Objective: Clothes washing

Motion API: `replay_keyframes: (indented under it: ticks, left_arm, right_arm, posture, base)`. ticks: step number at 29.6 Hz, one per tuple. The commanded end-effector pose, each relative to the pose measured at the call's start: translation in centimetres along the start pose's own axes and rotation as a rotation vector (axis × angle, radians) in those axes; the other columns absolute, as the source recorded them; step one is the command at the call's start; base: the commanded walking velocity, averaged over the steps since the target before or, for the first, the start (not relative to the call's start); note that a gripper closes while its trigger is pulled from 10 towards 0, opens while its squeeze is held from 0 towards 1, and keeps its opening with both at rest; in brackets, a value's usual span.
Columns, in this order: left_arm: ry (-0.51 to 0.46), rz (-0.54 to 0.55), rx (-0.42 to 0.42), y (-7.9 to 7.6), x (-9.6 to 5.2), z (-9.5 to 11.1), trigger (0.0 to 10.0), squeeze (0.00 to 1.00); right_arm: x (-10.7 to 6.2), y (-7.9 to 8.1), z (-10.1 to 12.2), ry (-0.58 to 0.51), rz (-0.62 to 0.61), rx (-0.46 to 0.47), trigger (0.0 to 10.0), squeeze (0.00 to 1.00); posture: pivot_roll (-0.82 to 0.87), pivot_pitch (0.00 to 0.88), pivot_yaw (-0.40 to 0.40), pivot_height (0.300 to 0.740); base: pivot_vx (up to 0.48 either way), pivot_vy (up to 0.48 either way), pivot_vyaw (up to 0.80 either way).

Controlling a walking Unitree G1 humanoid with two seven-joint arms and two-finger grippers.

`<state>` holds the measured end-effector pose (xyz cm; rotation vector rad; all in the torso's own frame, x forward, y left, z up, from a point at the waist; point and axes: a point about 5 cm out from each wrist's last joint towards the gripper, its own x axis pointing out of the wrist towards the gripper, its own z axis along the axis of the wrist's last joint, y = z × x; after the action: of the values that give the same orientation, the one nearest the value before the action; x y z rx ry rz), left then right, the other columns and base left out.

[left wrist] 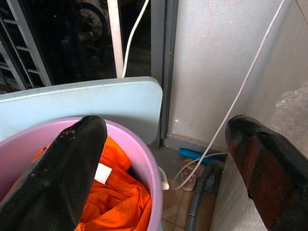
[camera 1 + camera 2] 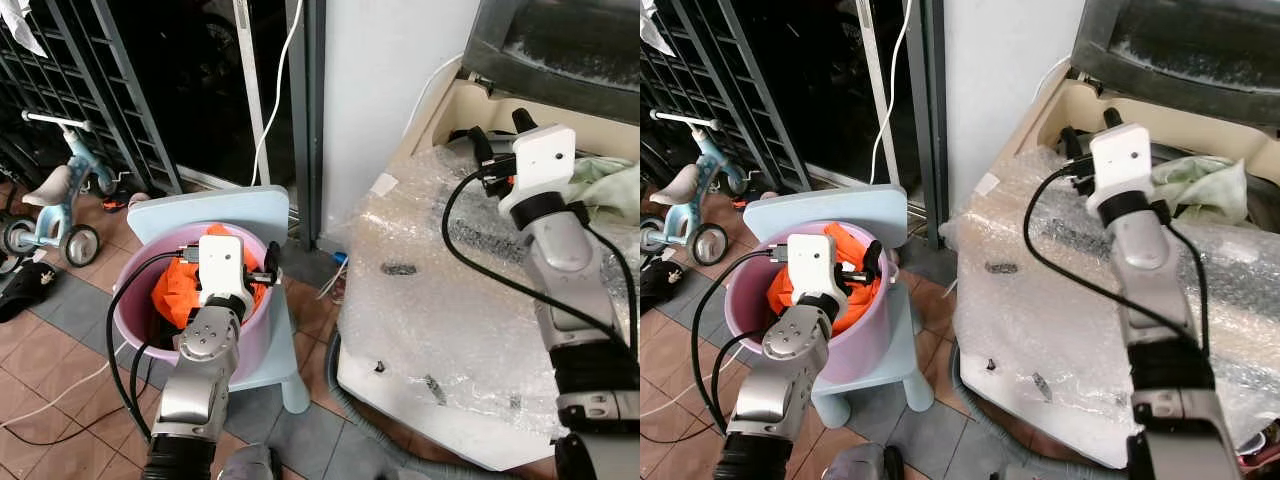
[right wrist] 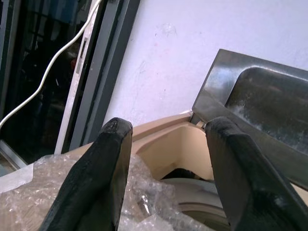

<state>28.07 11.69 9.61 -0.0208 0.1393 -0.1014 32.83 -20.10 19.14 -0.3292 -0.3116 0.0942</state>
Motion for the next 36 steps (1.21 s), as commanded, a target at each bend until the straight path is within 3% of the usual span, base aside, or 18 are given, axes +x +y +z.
replay_keyframes:
  ticks: [1, 2, 4, 9, 12, 19, 22, 28, 32, 36]
  left_arm:
    - [0.003, 0.023, 0.009, 0.4, -0.1, -0.1, 10.0, 0.00]
    - [0.003, 0.044, 0.006, 0.7, -0.2, 0.0, 10.0, 0.00]
    - [0.002, 0.054, -0.001, 0.9, -0.2, 0.0, 10.0, 0.00]
    - [-0.001, 0.042, 0.006, 0.5, -0.5, -0.1, 10.0, 0.00]
    - [0.010, 0.038, 0.011, 0.5, -0.8, -0.5, 10.0, 0.00]
    - [0.017, 0.059, -0.007, 0.5, -1.1, -0.7, 10.0, 0.00]
    - [0.013, 0.059, -0.008, 0.5, -1.1, -0.5, 10.0, 0.00]
    - [0.018, 0.065, -0.015, 0.8, -1.2, -0.4, 10.0, 0.00]
    - [0.017, 0.056, -0.014, 0.6, -0.9, -0.4, 10.0, 0.00]
    - [0.015, 0.046, -0.014, 0.4, -0.7, -0.3, 10.0, 0.00]
  right_arm:
    - [-0.4, 0.9, 1.0, -0.036, 0.001, 0.026, 10.0, 0.00]
    - [-1.2, 1.9, 0.7, -0.021, -0.035, 0.115, 10.0, 0.00]
    - [-1.8, 2.4, 0.6, -0.025, -0.096, 0.217, 10.0, 0.00]
    - [-2.6, 4.8, 0.2, 0.030, 0.008, 0.327, 10.0, 0.00]
    - [-2.6, 5.4, 0.3, 0.041, 0.059, 0.315, 10.0, 0.00]
    - [-2.3, 5.2, 0.5, 0.060, 0.027, 0.333, 10.0, 0.00]
    - [-2.9, 5.5, -0.3, 0.109, 0.015, 0.358, 10.0, 0.00]
    - [-4.3, 5.4, -1.5, 0.185, -0.029, 0.289, 10.0, 0.00]
    - [-4.2, 5.0, -1.8, 0.218, -0.074, 0.253, 10.0, 0.00]
    - [-4.0, 5.0, -1.5, 0.192, -0.034, 0.336, 10.0, 0.00]
  posture:
    - [-0.02, 0.000, 0.010, 0.740]
    - [-0.01, 0.000, 0.007, 0.740]
    - [-0.01, 0.000, 0.008, 0.740]
    - [-0.01, 0.000, -0.004, 0.740]
    - [-0.01, 0.000, -0.011, 0.740]
    - [-0.01, 0.000, -0.020, 0.740]
    - [0.00, 0.000, -0.020, 0.740]
    - [-0.02, 0.000, -0.013, 0.740]
    - [-0.03, 0.000, -0.008, 0.740]
    - [-0.03, 0.000, -0.008, 0.740]
  base:
    - [0.000, 0.000, 0.00]
    - [0.000, 0.000, 0.00]
    - [0.000, 0.000, 0.00]
    - [0.000, 0.000, 0.00]
    - [0.000, 0.000, 0.00]
    - [0.000, 0.000, 0.00]
    - [0.000, 0.000, 0.00]
    - [-0.166, 0.000, 0.00]
    - [-0.278, 0.000, 0.00]
    - [-0.285, 0.000, 0.00]
